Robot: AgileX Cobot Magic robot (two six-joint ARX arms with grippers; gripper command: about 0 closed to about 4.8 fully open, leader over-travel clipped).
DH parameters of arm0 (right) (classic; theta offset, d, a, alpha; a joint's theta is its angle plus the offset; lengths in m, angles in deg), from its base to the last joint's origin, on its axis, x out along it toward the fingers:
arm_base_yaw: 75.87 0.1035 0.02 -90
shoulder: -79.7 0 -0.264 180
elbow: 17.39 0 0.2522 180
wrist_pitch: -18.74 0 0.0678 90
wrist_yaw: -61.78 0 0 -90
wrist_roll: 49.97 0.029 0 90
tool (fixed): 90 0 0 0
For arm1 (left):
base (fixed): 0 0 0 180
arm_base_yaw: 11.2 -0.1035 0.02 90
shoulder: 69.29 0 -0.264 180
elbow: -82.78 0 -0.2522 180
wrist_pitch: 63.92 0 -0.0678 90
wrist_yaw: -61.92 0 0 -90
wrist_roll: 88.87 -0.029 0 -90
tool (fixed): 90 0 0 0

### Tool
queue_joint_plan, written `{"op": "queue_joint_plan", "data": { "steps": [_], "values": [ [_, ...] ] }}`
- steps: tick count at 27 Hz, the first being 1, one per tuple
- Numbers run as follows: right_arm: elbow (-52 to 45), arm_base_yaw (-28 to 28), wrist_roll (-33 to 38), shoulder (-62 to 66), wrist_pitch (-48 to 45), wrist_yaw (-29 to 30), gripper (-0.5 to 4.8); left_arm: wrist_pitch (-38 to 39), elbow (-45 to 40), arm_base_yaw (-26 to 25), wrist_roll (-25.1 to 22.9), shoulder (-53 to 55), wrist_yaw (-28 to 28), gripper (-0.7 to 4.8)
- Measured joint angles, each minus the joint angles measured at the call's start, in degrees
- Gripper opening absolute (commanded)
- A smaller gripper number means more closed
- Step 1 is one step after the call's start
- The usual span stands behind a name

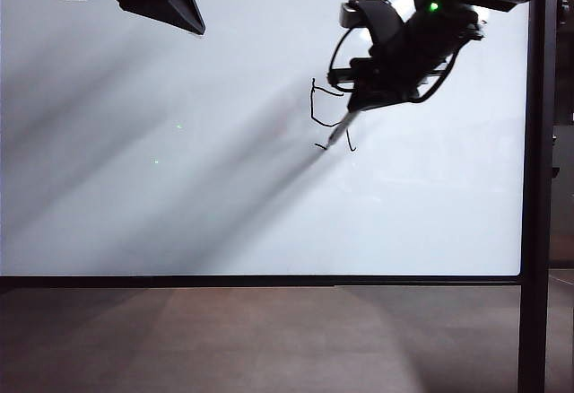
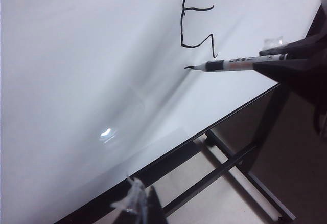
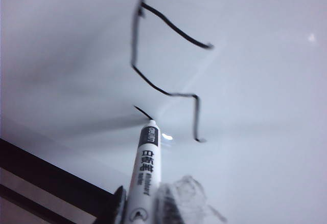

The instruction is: Reach to the right to find the marker pen, pick it up, and write the number 5 on the whiteboard.

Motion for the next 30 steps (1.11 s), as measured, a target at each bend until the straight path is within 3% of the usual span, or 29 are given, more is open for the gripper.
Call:
{"op": "queue_joint_plan", "data": {
  "steps": [30],
  "values": [
    [0.0,-2.6,0.0,-3.0,3.1,-0.2,-0.07,0.0,0.0,0.0,0.0,0.0,-0.9,-0.05]
  ]
}}
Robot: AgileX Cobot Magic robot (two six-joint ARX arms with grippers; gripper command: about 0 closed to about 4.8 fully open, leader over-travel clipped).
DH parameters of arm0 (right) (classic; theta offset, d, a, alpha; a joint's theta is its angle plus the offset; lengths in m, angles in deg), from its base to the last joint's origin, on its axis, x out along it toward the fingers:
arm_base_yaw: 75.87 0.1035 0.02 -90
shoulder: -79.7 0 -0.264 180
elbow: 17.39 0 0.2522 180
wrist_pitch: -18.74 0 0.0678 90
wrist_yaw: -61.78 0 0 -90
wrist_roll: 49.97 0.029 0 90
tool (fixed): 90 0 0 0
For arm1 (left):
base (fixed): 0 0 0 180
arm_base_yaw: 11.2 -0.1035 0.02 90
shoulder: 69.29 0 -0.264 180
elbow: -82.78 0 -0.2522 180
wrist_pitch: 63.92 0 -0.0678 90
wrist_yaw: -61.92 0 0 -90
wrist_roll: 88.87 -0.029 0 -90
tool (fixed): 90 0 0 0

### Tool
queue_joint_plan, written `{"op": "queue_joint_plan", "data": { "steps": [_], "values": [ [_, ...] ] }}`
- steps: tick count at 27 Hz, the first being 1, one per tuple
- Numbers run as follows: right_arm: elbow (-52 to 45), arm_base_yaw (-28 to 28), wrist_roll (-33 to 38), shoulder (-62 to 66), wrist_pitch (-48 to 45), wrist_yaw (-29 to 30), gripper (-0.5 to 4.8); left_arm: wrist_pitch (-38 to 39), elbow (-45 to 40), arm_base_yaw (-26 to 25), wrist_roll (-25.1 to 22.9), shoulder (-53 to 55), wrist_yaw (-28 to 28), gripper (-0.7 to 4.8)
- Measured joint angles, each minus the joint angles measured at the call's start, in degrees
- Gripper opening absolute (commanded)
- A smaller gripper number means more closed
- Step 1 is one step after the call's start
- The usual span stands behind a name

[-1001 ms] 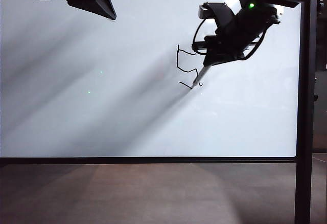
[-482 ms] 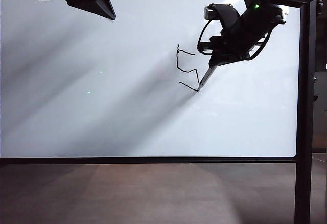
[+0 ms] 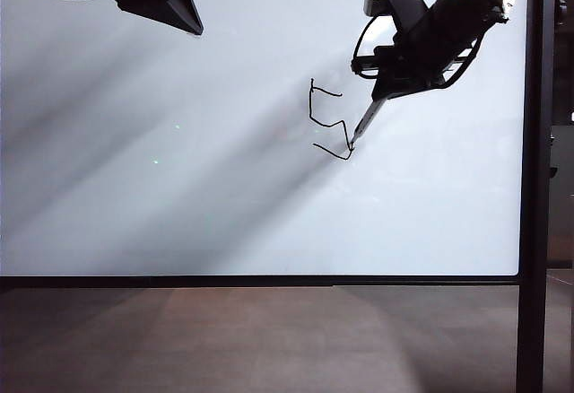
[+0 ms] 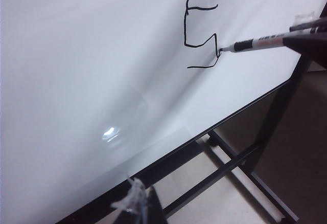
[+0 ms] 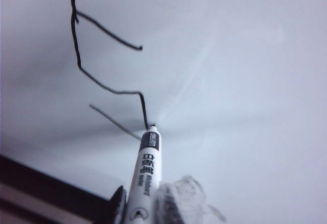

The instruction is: Reach to the right to find the marker pen, pick it up, and write the number 5 on the whiteboard.

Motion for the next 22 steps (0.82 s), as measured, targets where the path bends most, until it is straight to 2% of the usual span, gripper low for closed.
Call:
{"op": "queue_joint_plan", "data": {
  "steps": [6,11,16,22],
  "values": [
    [-0.1,0.1,0.0,-3.7,6.4,0.6,-0.07,0.3,0.0,0.0,0.0,-0.7,0.0,-0.05],
    [-0.3,0.1,0.2,-11.5,8.0,0.6,-0.07,0.6,0.0,0.0,0.0,-5.3,-0.5,-0.05],
    [-3.3,0.2,2.4,-20.9,7.9,0.4,-0.07,3.7,0.0,-0.1,0.7,-13.2,-5.0,-0.05],
    [-12.2,0.1,4.1,-34.9,8.4,0.2,-0.07,3.1,-3.9,-0.2,2.7,-26.7,-6.0,-0.05]
  ]
}}
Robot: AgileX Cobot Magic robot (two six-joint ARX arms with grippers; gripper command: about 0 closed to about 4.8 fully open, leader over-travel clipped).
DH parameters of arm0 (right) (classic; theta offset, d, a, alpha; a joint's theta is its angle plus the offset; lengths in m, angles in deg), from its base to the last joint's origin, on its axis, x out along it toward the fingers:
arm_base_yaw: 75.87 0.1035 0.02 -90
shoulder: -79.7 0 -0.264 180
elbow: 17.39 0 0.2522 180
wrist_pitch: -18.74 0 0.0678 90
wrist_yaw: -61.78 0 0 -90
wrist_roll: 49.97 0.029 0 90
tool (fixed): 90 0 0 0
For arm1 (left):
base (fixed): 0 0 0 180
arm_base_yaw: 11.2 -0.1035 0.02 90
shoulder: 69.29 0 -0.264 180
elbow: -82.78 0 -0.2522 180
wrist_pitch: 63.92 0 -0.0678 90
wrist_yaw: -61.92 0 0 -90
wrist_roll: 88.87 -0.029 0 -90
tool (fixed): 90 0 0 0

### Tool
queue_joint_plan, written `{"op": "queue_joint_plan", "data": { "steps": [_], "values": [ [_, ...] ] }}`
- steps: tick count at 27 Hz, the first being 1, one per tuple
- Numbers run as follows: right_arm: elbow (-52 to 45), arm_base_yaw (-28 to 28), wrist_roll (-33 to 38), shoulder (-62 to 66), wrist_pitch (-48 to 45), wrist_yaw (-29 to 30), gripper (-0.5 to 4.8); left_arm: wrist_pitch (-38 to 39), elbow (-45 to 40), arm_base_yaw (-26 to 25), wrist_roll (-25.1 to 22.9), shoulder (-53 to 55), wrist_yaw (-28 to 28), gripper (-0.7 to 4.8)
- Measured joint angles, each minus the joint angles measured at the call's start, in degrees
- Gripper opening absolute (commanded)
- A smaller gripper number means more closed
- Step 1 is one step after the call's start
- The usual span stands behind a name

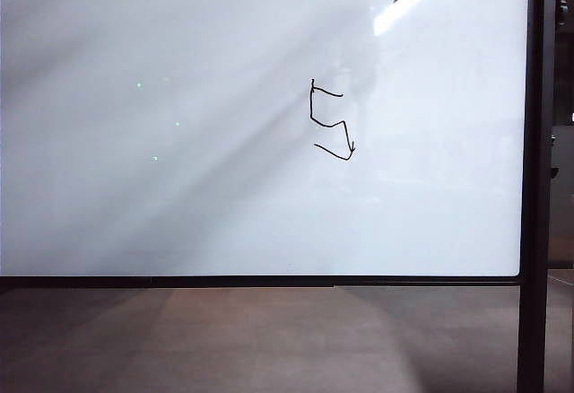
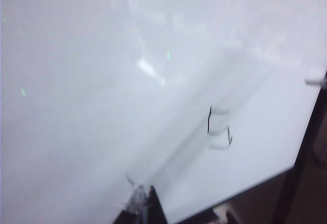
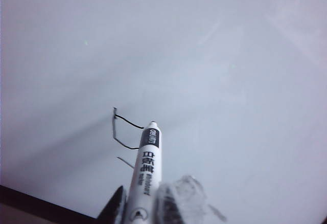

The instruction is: Reach to the right to find the marker pen, pick it up, and write the number 5 on the whiteboard.

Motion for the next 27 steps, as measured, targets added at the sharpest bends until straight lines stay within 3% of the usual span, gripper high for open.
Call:
{"op": "queue_joint_plan", "data": {
  "steps": [8,13,21,27],
  "values": [
    [-11.9,0.0,4.1,-17.9,2.6,-1.5,-0.07,2.6,-9.6,0.0,-0.1,-20.3,-0.7,-0.05],
    [-18.6,0.0,5.6,-28.7,2.4,-1.4,-0.07,8.2,-16.2,0.0,0.0,-30.9,-4.5,-0.05],
    [-30.2,0.2,7.5,-44.5,3.0,-1.1,-0.07,11.7,-24.7,0.0,8.7,-42.5,-4.5,-0.05],
    [-38.3,0.2,7.7,-54.4,4.9,-1.1,-0.07,11.9,-30.8,0.1,10.9,-46.6,-4.3,-0.05]
  ]
}}
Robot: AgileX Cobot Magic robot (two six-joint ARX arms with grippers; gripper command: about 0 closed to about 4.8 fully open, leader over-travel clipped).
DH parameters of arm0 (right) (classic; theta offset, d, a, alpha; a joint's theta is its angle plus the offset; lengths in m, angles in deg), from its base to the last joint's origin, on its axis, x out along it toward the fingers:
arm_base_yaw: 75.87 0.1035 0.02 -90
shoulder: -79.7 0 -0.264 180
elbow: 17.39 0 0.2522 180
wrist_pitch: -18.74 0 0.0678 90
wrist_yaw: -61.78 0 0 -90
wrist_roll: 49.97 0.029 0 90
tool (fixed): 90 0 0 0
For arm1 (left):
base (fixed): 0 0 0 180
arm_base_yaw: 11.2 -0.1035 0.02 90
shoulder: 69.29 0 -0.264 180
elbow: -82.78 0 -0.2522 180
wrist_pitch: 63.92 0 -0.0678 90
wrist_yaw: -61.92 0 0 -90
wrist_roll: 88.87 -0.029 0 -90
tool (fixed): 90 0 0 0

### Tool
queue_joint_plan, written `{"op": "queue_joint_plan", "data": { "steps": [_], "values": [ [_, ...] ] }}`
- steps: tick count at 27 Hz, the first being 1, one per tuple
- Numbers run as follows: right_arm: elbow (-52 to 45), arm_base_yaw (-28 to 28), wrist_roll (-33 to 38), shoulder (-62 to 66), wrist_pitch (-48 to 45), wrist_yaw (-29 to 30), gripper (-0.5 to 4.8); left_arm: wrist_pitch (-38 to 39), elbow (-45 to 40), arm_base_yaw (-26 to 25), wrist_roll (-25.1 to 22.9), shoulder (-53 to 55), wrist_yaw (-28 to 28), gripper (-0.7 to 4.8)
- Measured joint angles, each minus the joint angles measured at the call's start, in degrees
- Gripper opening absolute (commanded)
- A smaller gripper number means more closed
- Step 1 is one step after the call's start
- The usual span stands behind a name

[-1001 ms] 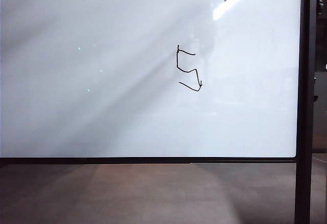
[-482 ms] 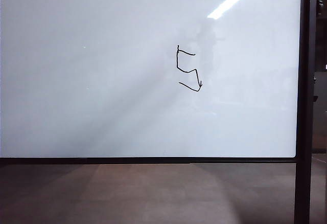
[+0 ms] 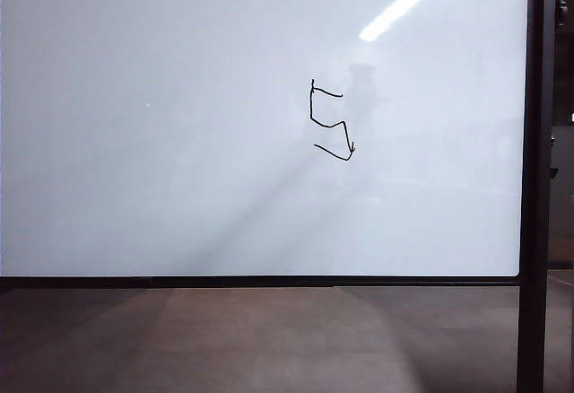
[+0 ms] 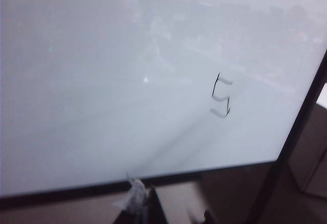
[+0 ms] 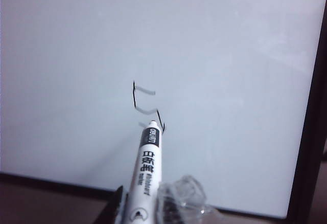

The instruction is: Reach to the right to find the marker pen, pick it up, and write the number 5 on the whiteboard.

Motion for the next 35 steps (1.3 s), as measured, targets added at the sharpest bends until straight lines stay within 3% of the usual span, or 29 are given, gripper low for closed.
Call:
{"op": "queue_joint_plan", "data": {
  "steps": [7,17,28,35],
  "values": [
    [-9.0,0.0,0.7,-5.3,1.4,0.0,-0.07,-5.4,-9.5,0.0,3.3,-0.5,0.6,-0.05],
    [-14.8,0.0,4.8,-5.7,0.9,0.0,-0.07,-10.8,-20.3,0.0,3.5,-0.5,1.1,-0.05],
    [-19.4,0.0,6.3,-5.9,-0.1,4.4,-0.07,-15.1,-25.4,0.0,3.7,-0.5,10.4,-0.05],
    [-19.9,0.0,5.0,-6.1,2.1,4.5,-0.07,-15.3,-28.7,0.0,3.5,-0.5,9.8,-0.05]
  ]
}}
